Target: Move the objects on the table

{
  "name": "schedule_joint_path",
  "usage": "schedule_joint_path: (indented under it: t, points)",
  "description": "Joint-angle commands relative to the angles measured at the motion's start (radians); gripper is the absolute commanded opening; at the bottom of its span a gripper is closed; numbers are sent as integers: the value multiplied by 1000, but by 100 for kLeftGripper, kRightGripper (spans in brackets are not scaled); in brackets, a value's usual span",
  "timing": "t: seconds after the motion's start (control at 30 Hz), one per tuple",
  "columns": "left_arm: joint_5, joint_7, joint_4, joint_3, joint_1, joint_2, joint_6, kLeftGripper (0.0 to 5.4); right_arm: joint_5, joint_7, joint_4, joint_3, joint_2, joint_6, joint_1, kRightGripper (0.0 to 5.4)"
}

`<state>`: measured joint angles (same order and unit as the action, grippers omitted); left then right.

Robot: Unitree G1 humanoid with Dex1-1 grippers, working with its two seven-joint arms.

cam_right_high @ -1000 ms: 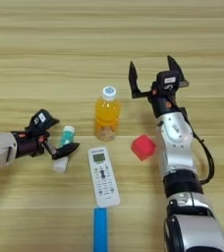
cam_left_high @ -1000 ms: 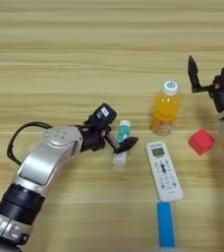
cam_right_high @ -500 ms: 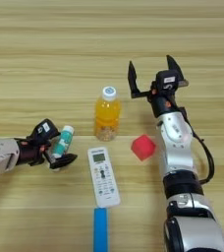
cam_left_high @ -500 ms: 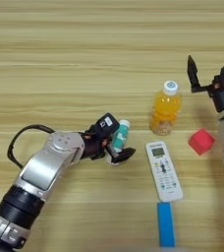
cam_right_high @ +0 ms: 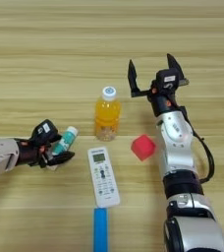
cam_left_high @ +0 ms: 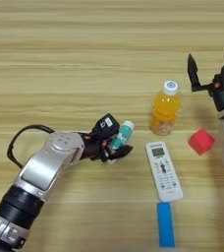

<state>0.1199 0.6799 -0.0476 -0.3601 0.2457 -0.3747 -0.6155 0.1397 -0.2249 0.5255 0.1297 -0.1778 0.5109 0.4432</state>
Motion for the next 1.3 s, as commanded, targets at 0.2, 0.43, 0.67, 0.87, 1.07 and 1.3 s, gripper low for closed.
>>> schedule_joint_path:
  t: [0.2,0.43,0.67,0.87,1.07,1.3]
  points:
    - [-23,6,-7,-7,-5,-16,21,231,-5,7,-9,2,3,-12,-12,540]
    - [-20,12,-18,-5,-13,-21,25,164,-5,7,-7,3,3,-12,-10,540]
    - [-17,19,-28,3,-16,-33,39,162,-5,8,-10,3,5,-12,-12,540]
    - [-5,24,-50,39,-3,-50,71,162,0,8,-8,5,5,-18,-9,540]
    - [25,39,-66,100,19,-59,82,162,-1,10,-6,4,9,-19,-6,540]
    - [51,67,-112,146,9,-68,104,162,-3,12,-5,3,13,-19,-3,540]
